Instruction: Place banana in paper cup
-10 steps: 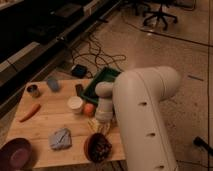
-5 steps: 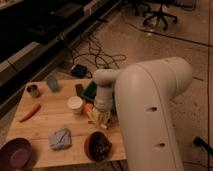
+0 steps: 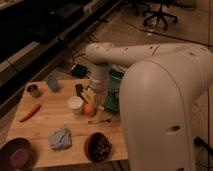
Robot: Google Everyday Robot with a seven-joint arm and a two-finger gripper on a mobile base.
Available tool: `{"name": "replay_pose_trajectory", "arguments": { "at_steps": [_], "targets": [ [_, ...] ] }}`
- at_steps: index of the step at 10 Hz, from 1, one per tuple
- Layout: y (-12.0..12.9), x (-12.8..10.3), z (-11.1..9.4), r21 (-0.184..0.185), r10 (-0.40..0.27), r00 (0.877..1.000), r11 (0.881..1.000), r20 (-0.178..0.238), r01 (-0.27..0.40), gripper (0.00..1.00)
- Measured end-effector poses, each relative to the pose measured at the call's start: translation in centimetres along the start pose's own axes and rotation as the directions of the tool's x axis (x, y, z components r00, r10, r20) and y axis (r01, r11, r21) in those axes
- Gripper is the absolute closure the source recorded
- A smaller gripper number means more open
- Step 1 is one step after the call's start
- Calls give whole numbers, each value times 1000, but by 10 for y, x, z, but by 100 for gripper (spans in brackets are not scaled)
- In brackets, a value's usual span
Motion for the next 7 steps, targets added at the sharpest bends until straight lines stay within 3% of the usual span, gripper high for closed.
{"name": "replay_pose_trajectory", "arguments": {
  "at_steps": [1, 2, 7],
  "targets": [
    [3, -1, -18, 3, -32, 999, 999, 23, 32, 100],
    [3, -1, -22, 4, -38, 999, 999, 29, 38, 100],
    [3, -1, -22, 4, -39, 999, 999, 28, 38, 100]
  ]
}}
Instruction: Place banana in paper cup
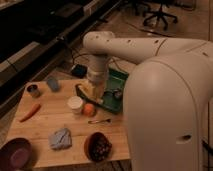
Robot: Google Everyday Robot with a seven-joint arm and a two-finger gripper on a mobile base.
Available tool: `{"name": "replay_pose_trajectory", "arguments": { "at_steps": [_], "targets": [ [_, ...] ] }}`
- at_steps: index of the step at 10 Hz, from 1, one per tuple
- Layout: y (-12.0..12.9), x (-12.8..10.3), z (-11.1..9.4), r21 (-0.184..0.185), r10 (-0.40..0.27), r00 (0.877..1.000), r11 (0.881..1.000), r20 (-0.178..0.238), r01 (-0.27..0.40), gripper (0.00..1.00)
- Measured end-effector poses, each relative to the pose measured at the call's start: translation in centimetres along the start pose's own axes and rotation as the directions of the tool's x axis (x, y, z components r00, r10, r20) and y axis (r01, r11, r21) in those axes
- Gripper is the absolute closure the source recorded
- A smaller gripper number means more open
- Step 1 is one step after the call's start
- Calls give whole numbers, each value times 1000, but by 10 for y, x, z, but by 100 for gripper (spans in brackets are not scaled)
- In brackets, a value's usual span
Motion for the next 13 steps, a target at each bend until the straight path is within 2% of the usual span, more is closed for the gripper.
{"name": "replay_pose_trajectory", "arguments": {
  "at_steps": [3, 5, 6, 8, 10, 13],
  "targets": [
    [2, -1, 1, -1, -10, 1000, 1000, 3, 10, 100],
    [4, -12, 4, -32, -79, 996, 996, 48, 80, 100],
    [9, -24, 6, -44, -126, 989, 991, 76, 129, 100],
    [17, -38, 11, -45, -207, 971, 976, 117, 214, 100],
    [16, -44, 15, -59, -241, 959, 966, 152, 252, 100],
    [14, -55, 29, -97, -291, 931, 943, 221, 318, 100]
  ]
}}
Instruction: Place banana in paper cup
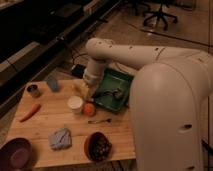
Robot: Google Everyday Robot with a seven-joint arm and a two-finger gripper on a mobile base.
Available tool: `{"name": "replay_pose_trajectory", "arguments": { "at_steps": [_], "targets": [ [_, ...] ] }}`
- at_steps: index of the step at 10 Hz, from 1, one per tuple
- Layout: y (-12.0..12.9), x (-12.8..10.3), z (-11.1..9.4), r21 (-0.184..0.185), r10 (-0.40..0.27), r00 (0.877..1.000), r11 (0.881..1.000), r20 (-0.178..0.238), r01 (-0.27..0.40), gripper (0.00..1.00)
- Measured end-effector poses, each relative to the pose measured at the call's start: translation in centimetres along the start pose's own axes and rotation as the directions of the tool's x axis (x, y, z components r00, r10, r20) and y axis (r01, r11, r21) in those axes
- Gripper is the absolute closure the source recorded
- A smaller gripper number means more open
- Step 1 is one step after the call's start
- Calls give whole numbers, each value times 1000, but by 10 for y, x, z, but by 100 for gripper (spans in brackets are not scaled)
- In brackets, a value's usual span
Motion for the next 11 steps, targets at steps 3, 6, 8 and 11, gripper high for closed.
{"name": "replay_pose_trajectory", "arguments": {
  "at_steps": [3, 6, 8, 11],
  "targets": [
    [1, -19, 11, -22, -70, 997, 997, 27, 70, 100],
    [1, -39, 26, -46, -114, 993, 992, 11, 115, 100],
    [-4, -47, 33, -58, -124, 992, 991, 4, 124, 100],
    [-6, -55, 40, -63, -132, 991, 989, -12, 131, 96]
  ]
}}
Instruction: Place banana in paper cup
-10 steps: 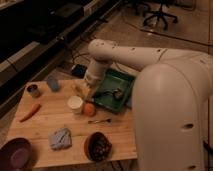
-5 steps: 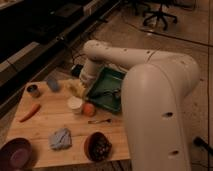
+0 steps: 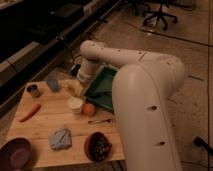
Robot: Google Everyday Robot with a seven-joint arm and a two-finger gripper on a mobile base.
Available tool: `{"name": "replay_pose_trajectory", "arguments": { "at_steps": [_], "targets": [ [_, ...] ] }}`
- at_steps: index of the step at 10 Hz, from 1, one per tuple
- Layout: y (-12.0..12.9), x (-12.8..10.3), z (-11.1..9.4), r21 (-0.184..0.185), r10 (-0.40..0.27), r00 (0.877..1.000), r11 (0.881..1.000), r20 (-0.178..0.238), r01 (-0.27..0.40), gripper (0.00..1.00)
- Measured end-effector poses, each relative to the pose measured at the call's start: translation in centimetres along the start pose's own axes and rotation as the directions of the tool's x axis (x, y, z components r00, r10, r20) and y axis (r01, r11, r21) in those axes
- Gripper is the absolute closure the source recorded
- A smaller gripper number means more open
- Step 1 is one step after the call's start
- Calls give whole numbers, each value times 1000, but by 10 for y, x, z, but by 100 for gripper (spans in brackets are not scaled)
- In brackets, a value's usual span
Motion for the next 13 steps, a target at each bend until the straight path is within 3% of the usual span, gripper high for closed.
{"name": "replay_pose_trajectory", "arguments": {
  "at_steps": [2, 7, 8, 10, 13],
  "targets": [
    [-1, -4, 4, -8, -2, 1000, 1000, -22, 2, 79],
    [13, -14, 12, -35, 7, 991, 999, -137, -12, 27],
    [15, -13, 14, -34, 19, 986, 999, -167, -25, 21],
    [22, -11, 13, -3, 67, 966, 998, -251, -70, 20],
    [29, 5, -3, 52, 145, 945, 989, -293, -136, 20]
  ]
}}
